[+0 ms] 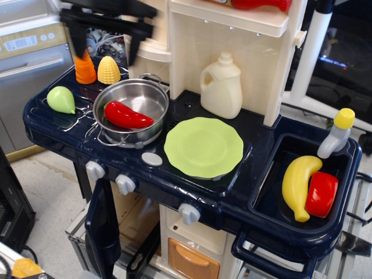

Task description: Put pear on plate

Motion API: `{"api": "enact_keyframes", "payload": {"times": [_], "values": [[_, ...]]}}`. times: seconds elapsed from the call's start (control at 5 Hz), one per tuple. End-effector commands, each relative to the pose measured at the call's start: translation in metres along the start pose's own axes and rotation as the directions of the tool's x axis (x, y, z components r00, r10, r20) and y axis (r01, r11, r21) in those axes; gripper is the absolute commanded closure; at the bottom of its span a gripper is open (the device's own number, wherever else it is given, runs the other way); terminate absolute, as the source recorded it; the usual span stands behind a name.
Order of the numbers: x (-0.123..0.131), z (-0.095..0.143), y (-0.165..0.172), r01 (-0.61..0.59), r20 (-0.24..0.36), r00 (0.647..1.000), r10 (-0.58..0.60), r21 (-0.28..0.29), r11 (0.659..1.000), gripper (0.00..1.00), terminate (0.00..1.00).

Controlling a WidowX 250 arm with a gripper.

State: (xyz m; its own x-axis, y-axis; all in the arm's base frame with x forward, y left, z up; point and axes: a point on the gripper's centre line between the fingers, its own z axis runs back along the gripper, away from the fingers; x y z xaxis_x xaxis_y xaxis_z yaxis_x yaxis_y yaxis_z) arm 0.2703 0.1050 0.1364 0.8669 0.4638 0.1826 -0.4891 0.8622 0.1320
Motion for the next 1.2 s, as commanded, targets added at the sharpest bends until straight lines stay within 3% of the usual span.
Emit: {"api": "enact_keyframes", "payload": {"times": [0.0,0.2,0.4,0.6,1.0], "values": [[0.035,-0.041,0.068,-0.098,0.116,0.988,0.1,-0.02,0.995,0.0,0.0],[0.047,-0.06,0.087,-0.141,0.113,0.983,0.146,-0.049,0.989,0.0,0.0],[0.052,-0.077,0.09,-0.144,0.149,0.977,0.15,-0.05,0.988,0.0,0.0],[0.062,-0.088,0.098,-0.125,0.104,0.985,0.136,-0.108,0.986,0.0,0.0],[0.06,-0.097,0.083,-0.132,0.118,0.982,0.15,-0.146,0.98,0.0,0.0]]}}
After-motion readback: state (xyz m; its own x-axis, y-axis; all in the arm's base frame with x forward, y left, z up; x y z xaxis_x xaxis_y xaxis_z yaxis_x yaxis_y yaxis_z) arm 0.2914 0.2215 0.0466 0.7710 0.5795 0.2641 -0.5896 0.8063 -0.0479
